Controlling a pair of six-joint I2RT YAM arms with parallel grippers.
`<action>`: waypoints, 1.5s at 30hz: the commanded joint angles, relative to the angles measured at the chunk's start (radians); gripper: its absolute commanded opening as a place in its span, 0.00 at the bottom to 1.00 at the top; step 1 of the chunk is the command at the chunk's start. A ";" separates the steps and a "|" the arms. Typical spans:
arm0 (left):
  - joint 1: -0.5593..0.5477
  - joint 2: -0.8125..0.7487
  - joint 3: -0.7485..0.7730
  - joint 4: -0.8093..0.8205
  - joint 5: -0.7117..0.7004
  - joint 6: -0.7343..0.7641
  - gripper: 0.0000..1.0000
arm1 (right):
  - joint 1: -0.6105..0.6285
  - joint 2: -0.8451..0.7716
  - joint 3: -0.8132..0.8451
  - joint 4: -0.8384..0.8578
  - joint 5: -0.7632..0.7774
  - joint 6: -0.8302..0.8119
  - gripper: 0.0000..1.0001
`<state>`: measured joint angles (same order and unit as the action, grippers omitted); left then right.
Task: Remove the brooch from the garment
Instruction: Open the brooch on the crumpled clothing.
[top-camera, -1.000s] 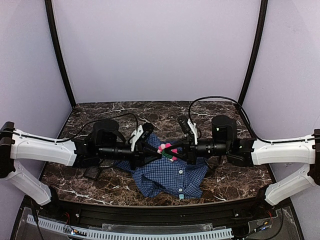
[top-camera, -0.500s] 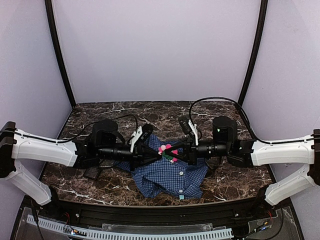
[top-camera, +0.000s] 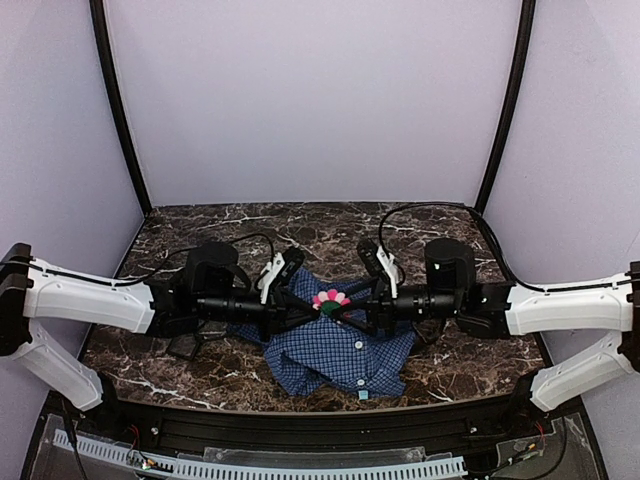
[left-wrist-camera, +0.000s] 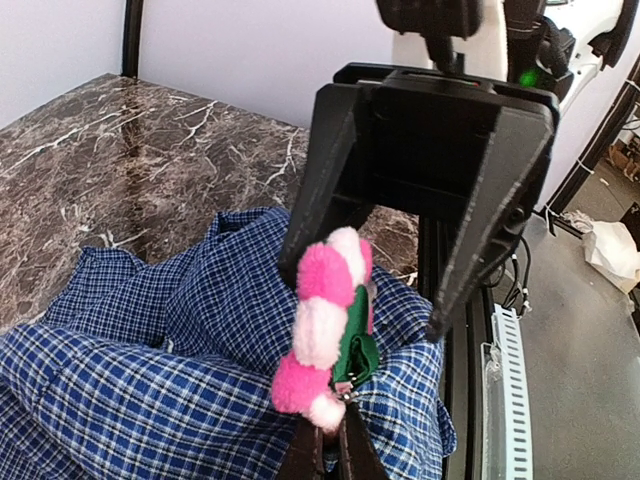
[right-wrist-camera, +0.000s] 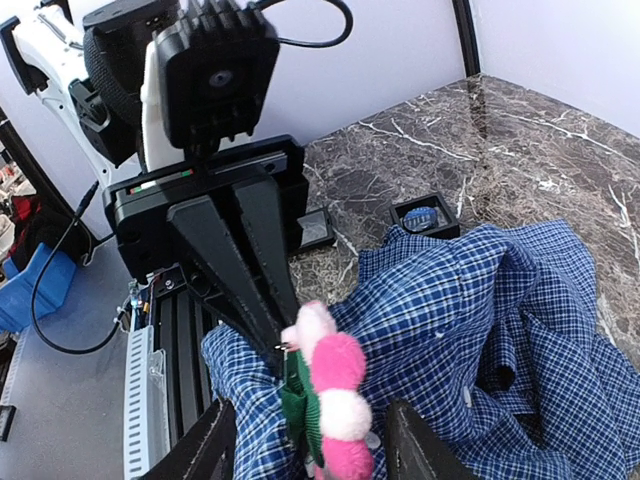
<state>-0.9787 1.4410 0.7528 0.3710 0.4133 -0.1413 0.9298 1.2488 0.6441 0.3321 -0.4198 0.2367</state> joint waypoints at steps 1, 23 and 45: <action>0.008 -0.028 0.031 -0.059 -0.026 -0.035 0.01 | 0.034 0.026 0.027 -0.034 0.031 -0.049 0.50; 0.009 -0.064 0.022 -0.085 -0.006 -0.001 0.23 | 0.052 0.098 0.056 0.023 0.017 -0.008 0.00; 0.011 -0.125 -0.034 -0.013 0.152 0.110 0.58 | -0.003 0.073 0.003 0.226 -0.342 0.124 0.00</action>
<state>-0.9688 1.2881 0.6872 0.3363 0.4881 -0.0345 0.9325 1.3300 0.6533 0.4858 -0.7082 0.3386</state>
